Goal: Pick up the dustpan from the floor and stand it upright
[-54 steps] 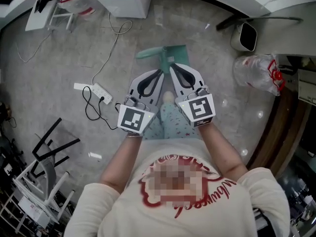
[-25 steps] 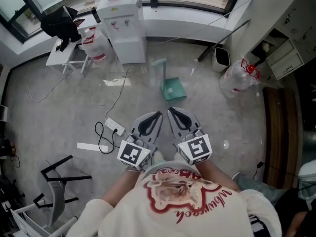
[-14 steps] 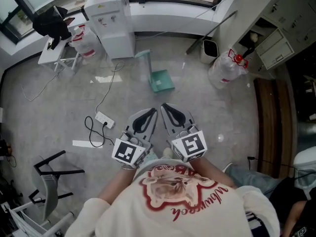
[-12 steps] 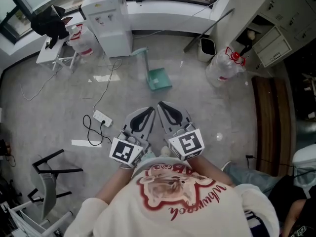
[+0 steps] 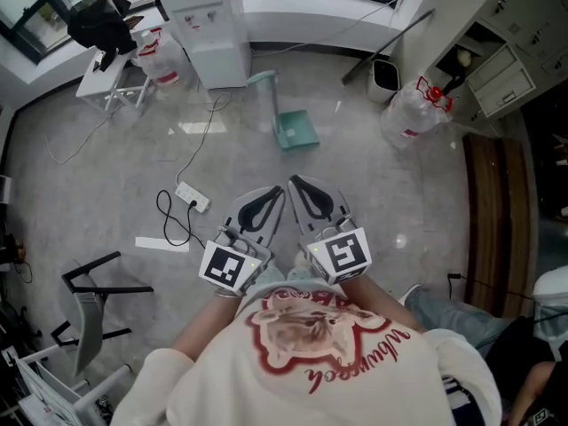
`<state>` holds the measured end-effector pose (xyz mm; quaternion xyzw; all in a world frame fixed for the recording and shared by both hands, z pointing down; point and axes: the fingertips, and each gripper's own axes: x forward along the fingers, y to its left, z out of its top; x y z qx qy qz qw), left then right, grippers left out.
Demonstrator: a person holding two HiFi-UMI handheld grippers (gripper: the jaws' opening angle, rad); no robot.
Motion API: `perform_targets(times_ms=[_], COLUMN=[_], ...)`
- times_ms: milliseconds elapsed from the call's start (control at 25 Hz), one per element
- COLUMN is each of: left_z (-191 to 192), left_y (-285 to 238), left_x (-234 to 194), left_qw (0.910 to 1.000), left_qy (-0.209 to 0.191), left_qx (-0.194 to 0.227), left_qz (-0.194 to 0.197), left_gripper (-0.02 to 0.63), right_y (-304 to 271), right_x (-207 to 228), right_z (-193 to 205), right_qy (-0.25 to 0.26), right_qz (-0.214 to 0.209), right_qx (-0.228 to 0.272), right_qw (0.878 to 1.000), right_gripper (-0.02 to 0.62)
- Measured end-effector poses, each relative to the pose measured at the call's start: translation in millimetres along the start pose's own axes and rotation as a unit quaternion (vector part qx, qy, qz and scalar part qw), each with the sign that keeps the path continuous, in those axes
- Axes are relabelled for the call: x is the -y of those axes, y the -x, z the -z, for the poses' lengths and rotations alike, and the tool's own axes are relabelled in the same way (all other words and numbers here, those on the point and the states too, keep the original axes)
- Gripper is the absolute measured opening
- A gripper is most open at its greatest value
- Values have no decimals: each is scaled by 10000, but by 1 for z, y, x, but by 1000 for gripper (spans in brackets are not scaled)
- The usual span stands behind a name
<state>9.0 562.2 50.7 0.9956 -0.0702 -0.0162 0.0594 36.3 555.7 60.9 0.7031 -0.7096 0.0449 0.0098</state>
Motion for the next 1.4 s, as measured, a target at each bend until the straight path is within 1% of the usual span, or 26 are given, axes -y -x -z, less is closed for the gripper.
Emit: perform_targets(times_ms=[80, 160, 240, 360, 480, 600, 800, 1040, 1200, 1400], left_z=[-6, -10, -9, -11, -9, -9, -11, -15, -17, -14], left_y=[-1, -1, 2, 9, 16, 19, 17, 20, 23, 25], left_x=[-1, -7, -13, -18, -20, -18, -11, -14, -17, -21], left_qw=[9999, 9997, 9996, 9997, 9996, 9998, 9994, 9995, 9995, 9996], left_qy=[-97, -226, -283, -222, -259, -176, -336, -267, -250, -241], left_qx=[33, 11, -42, -17, 7, 39, 15, 143, 164, 119], left_qz=[64, 57, 41, 69, 106, 101, 111, 85, 59, 84], left_gripper=[35, 35, 35, 35, 35, 35, 35, 35, 35, 35], right_y=[1, 0, -3, -4, -9, -9, -4, -5, -6, -11], right_x=[-3, -2, -2, -7, -14, -18, -17, -20, -20, -25], right_z=[-7, -16, -18, -15, -16, -18, -26, -25, -22, -22], right_qy=[110, 227, 273, 230, 269, 268, 183, 303, 361, 316], right_qz=[44, 91, 152, 195, 173, 178, 210, 184, 235, 216], right_qx=[47, 178, 187, 88, 98, 119, 167, 190, 87, 101], right_qw=[9999, 9995, 9993, 9995, 9994, 9994, 9995, 9992, 9990, 9992], right_gripper=[31, 31, 31, 29, 26, 26, 26, 26, 26, 26])
